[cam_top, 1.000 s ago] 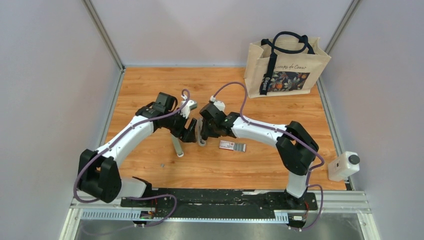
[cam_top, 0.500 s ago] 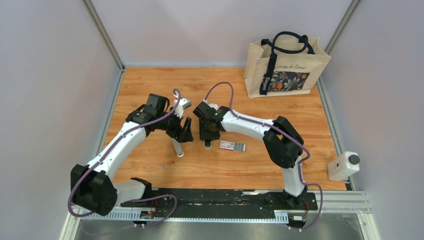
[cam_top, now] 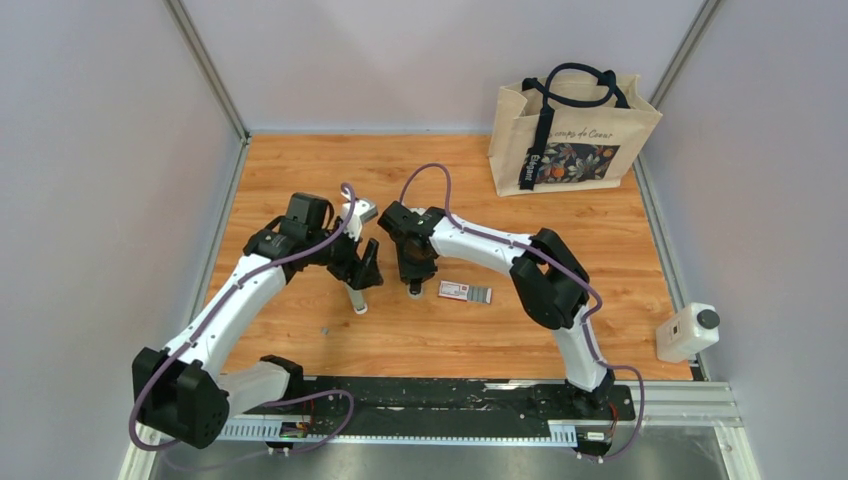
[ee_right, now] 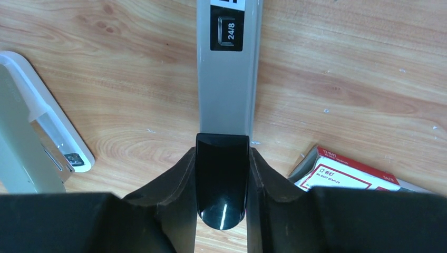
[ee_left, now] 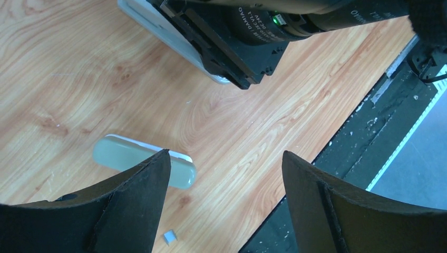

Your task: Unload the staples from the stapler

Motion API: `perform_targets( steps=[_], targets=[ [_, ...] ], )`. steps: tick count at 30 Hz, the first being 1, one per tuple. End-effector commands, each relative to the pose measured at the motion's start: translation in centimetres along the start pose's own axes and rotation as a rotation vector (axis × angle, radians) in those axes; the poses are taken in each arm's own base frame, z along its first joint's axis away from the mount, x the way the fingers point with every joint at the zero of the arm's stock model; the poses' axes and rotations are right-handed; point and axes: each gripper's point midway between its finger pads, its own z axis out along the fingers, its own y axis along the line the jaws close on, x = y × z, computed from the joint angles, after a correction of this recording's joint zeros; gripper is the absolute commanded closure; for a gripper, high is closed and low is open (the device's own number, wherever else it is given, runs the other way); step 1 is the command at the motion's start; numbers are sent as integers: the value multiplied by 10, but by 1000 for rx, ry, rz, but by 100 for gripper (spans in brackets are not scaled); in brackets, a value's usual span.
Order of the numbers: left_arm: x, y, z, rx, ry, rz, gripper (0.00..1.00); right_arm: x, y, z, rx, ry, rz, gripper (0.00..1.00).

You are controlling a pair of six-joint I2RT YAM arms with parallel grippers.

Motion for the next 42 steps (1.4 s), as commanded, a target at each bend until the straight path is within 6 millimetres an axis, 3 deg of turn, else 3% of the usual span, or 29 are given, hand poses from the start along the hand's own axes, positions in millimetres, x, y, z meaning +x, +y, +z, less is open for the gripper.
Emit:
perform_targets(
  steps=[1, 4, 5, 6, 9, 10, 16, 24, 32, 42],
  targets=[
    [-1, 5, -1, -25, -22, 38, 14, -13, 11, -23, -55, -57, -4, 94],
    [3, 8, 2, -29, -12, 35, 16, -29, 30, -49, -169, -145, 46, 100],
    [6, 10, 5, -31, -2, 34, 17, -24, 28, -49, -184, -146, 64, 100],
    [6, 11, 6, -30, 2, 41, 21, -35, 39, -65, -253, -202, 86, 100],
    [14, 14, 13, -22, 31, 30, 28, -36, 48, -74, -344, -244, 162, 100],
    [15, 14, 15, -14, 35, 27, 29, -40, 51, -89, -386, -279, 180, 100],
    [12, 11, 22, 26, 30, 15, 32, -43, 55, -108, -491, -350, 322, 100],
    [4, -1, 25, 104, -7, 52, 21, -49, 78, -150, -650, -403, 374, 100],
    [11, 0, 32, 140, 9, 105, 24, -42, 76, -158, -703, -391, 424, 100],
    [11, -12, 39, 245, 5, 104, 42, -24, 93, -154, -792, -298, 397, 100]
  ],
)
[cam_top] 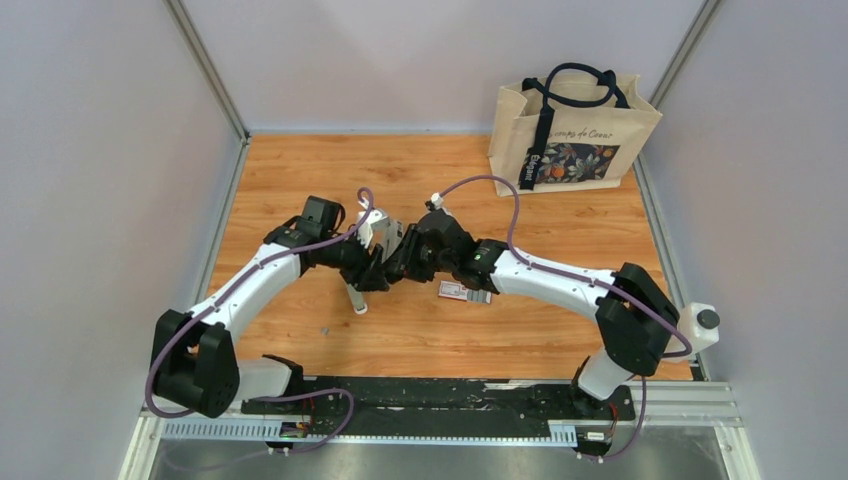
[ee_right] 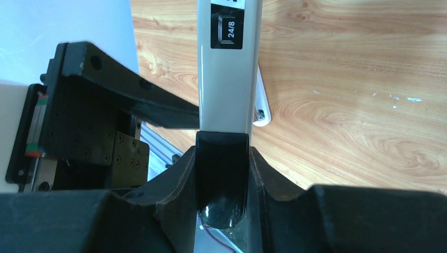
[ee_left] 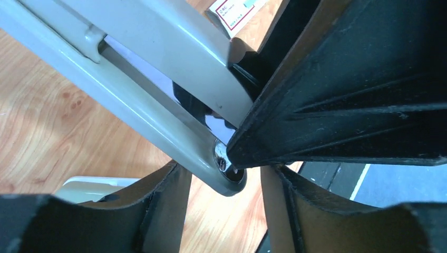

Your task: Unload the staples from the stapler

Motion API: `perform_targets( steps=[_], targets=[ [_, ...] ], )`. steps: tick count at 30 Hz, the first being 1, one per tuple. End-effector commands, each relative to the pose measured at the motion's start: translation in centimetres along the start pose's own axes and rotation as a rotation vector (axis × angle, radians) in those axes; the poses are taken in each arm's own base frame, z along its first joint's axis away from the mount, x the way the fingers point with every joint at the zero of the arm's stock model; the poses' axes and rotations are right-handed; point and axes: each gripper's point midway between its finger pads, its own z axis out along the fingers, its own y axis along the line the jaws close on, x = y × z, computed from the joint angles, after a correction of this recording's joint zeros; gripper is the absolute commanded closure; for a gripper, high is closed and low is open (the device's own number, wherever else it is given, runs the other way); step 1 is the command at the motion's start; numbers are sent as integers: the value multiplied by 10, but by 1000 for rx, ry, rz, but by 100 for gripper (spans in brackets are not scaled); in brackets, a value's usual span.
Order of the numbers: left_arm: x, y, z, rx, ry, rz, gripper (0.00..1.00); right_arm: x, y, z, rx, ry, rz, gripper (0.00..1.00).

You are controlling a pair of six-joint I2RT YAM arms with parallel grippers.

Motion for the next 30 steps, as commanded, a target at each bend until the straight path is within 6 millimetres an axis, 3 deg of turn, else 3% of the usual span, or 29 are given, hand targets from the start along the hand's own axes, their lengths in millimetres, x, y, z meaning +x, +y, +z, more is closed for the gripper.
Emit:
perform_targets(
  steps=[1, 2, 5, 8, 14, 17, 18, 22, 26, 30],
  targets=[
    [-8, -7, 4, 65, -36, 59, 45, -2, 45, -13, -178, -5, 12, 100],
    [-6, -6, 4, 61, -35, 66, 56, -2, 44, -15, -179, -4, 10, 100],
    [-3, -7, 3, 61, -39, 92, 70, 2, 34, -17, -157, 1, -3, 100],
    [1, -3, 2, 41, -30, 125, 78, 7, 27, -21, -142, 15, -13, 100],
    [-1, 18, -1, -86, -26, 197, 80, 17, 18, -32, -138, 52, -49, 100],
    [-5, 32, -5, -168, -36, 241, 80, 19, 4, -44, -111, 41, -75, 100],
    [-7, 38, -5, -202, -38, 252, 80, 24, -10, -45, -80, 51, -80, 100],
    [-8, 56, -5, -297, -46, 288, 80, 30, -24, -56, -64, 65, -129, 100],
    [-25, 69, -8, -394, -84, 345, 81, 36, -39, -67, -19, 83, -237, 100],
    [-43, 88, -11, -518, -93, 418, 81, 48, -67, -84, 73, 96, -382, 99]
  ],
)
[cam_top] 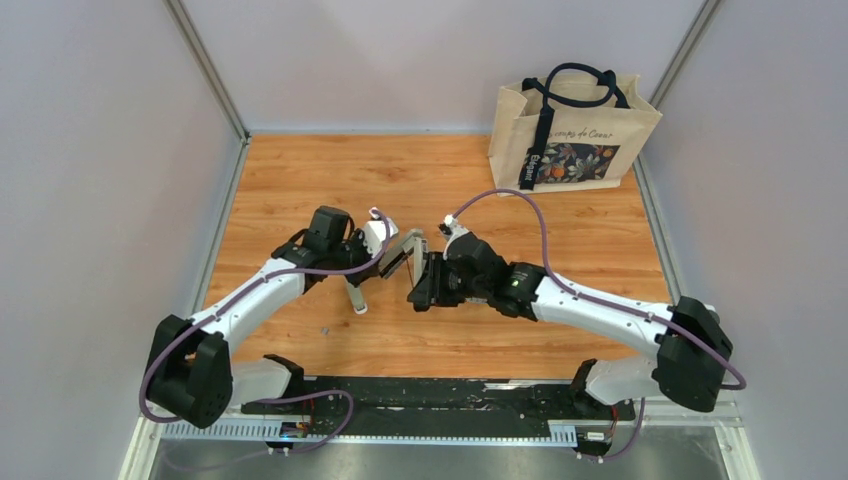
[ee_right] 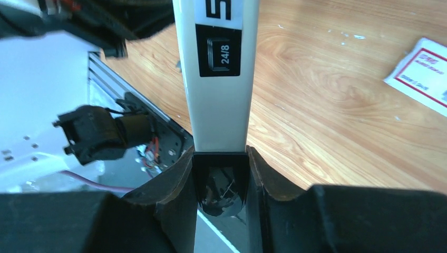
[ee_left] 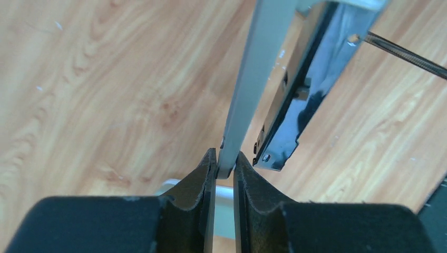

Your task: Unload the staples from the stapler

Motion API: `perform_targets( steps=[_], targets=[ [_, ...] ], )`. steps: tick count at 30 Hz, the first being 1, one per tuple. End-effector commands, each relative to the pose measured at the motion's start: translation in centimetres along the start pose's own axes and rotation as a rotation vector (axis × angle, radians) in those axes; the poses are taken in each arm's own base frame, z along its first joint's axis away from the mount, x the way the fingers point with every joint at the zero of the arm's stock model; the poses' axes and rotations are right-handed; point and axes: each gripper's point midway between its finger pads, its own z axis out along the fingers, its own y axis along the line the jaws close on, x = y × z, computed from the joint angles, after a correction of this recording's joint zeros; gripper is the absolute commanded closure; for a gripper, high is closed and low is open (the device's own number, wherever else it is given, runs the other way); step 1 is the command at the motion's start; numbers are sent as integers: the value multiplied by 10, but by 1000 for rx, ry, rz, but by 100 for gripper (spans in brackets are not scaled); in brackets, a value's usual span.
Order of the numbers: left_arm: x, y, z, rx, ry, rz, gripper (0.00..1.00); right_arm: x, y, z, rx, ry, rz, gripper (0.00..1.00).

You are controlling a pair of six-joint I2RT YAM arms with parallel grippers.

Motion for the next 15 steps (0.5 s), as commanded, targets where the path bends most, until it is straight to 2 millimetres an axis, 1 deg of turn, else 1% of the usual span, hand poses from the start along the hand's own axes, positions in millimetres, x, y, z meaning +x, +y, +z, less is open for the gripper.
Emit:
perform_targets(
  steps=[1, 2, 4, 5, 6, 8, 9, 10, 11, 12, 14, 15],
  targets=[
    [-34, 58, -3, -272, -59, 136, 81, 19, -30, -27, 110, 31, -181, 99],
    [-34, 61, -1, -285, -45, 161, 82, 26, -39, -28, 133, 56, -192, 99],
    [-27, 71, 6, -323, -8, 172, 82, 31, -46, -30, 147, 75, -223, 99],
    [-27, 73, 8, -330, -2, 187, 82, 36, -53, -30, 168, 91, -232, 99],
    [-28, 77, 9, -348, -1, 196, 82, 41, -55, -29, 172, 105, -245, 99],
    [-23, 76, 15, -344, 16, 218, 82, 48, -64, -25, 194, 124, -269, 99],
    [-26, 78, 17, -354, 8, 228, 82, 57, -68, -24, 196, 144, -292, 99],
    [-22, 79, 20, -358, 18, 232, 81, 61, -71, -22, 202, 151, -307, 99],
    [-24, 81, 22, -366, 22, 229, 82, 63, -74, -20, 206, 152, -329, 99],
    [-21, 81, 23, -362, 44, 220, 81, 71, -77, -19, 215, 173, -345, 99],
    [-23, 84, 26, -371, 52, 202, 82, 73, -92, -16, 287, 170, -392, 99],
    [-22, 86, 26, -382, 60, 195, 82, 80, -91, -16, 295, 183, -420, 99]
  ],
)
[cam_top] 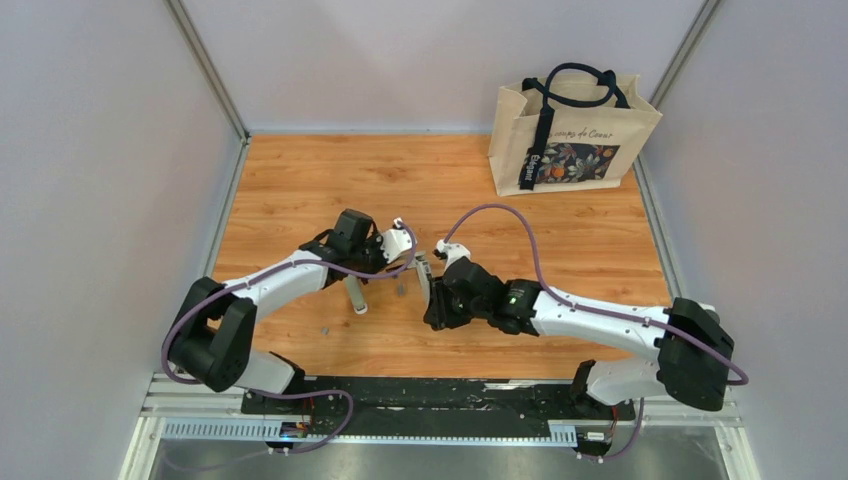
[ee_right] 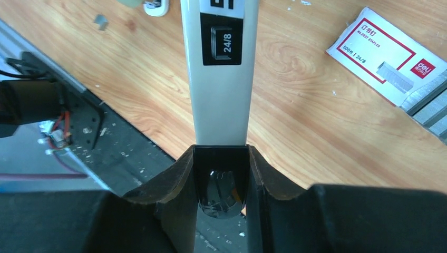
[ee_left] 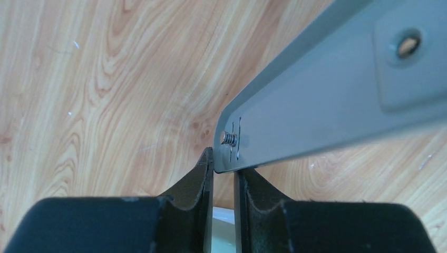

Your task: Unload the staples from the stapler

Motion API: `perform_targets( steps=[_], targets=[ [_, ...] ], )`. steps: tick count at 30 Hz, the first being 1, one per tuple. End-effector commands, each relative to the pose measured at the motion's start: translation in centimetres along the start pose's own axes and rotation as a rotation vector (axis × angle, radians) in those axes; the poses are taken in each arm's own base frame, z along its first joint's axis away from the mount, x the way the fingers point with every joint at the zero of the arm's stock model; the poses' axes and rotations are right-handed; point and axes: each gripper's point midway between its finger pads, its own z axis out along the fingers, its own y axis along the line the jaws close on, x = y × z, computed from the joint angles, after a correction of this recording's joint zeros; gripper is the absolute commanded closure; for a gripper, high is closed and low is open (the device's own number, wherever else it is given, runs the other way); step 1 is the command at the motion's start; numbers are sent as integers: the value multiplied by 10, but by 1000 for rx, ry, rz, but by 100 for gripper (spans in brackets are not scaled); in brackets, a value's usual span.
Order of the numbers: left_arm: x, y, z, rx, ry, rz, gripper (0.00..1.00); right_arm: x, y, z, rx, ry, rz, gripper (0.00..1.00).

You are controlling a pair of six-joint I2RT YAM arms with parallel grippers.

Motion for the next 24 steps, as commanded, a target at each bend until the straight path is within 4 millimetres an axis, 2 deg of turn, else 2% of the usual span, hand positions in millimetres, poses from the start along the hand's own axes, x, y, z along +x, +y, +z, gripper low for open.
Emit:
perform_targets(
  steps=[1, 6, 10, 13, 17, 18, 20, 21, 22, 23, 24],
  targets=[
    [-14, 64, -8, -259, 14, -56, 82, 52, -30, 1, 147, 149, -174, 99],
    [-18, 67, -6, -262, 25, -104, 82, 67, -37, 6, 219, 179, -233, 100],
    [-15, 75, -7, -314, 52, -98, 82, 67, -39, 7, 233, 171, -235, 100],
    [-19, 72, -8, -296, 45, -95, 80, 63, -37, 6, 235, 154, -240, 100],
    [-28, 61, -15, -240, 9, -128, 79, 36, -26, 7, 254, 82, -275, 100],
    [-33, 59, -17, -226, -7, -134, 79, 16, -11, 6, 241, 37, -281, 100],
    [-34, 54, -20, -203, 0, -159, 78, -7, -14, 9, 306, -1, -308, 100],
    [-40, 55, -24, -198, -14, -163, 78, -29, -1, 6, 299, -47, -300, 100],
    [-42, 54, -28, -197, -19, -175, 78, -43, 2, 6, 306, -72, -295, 100],
    [-42, 53, -31, -194, -16, -183, 78, -57, -6, 8, 341, -85, -296, 100],
    [-47, 53, -38, -199, -36, -186, 78, -78, 6, 5, 321, -127, -282, 100]
  ],
)
